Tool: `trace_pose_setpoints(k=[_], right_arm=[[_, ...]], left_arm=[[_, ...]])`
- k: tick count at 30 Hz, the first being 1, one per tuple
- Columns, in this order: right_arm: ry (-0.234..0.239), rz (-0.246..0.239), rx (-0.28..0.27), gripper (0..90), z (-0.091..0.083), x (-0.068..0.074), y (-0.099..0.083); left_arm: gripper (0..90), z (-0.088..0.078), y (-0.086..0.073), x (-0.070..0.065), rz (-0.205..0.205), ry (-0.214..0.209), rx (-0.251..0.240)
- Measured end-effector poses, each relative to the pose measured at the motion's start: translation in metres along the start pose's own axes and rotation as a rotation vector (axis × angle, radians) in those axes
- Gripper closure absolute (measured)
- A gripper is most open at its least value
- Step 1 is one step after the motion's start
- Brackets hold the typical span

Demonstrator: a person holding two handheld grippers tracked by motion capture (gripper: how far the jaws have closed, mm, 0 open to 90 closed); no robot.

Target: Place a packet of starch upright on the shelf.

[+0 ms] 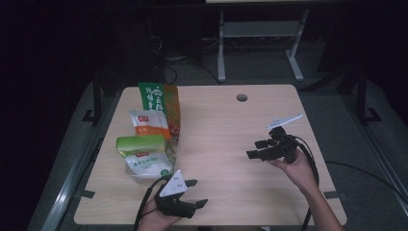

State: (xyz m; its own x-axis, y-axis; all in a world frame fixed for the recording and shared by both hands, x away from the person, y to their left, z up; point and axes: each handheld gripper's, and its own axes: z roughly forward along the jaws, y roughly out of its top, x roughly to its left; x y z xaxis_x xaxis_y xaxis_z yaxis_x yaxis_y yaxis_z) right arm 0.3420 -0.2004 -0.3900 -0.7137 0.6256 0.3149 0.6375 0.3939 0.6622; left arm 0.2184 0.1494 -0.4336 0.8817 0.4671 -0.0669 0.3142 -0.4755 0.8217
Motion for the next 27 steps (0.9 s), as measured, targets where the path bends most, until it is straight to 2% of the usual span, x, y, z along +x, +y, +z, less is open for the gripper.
trace_pose_setpoints(k=[13,20,27], right_arm=[[-0.012,0.026,0.000,36.0,-0.007,-0.003,-0.032],[-0.014,0.043,0.001,35.6,-0.008,-0.005,-0.049],[-0.016,0.068,0.002,34.9,-0.009,-0.008,-0.062]], left_arm=[[29.9,0.000,0.000,0.001,-0.005,0.004,-0.005],[29.9,0.000,-0.001,0.002,0.006,0.006,-0.001],[29.9,0.000,-0.001,0.001,-0.006,0.004,0.008]])
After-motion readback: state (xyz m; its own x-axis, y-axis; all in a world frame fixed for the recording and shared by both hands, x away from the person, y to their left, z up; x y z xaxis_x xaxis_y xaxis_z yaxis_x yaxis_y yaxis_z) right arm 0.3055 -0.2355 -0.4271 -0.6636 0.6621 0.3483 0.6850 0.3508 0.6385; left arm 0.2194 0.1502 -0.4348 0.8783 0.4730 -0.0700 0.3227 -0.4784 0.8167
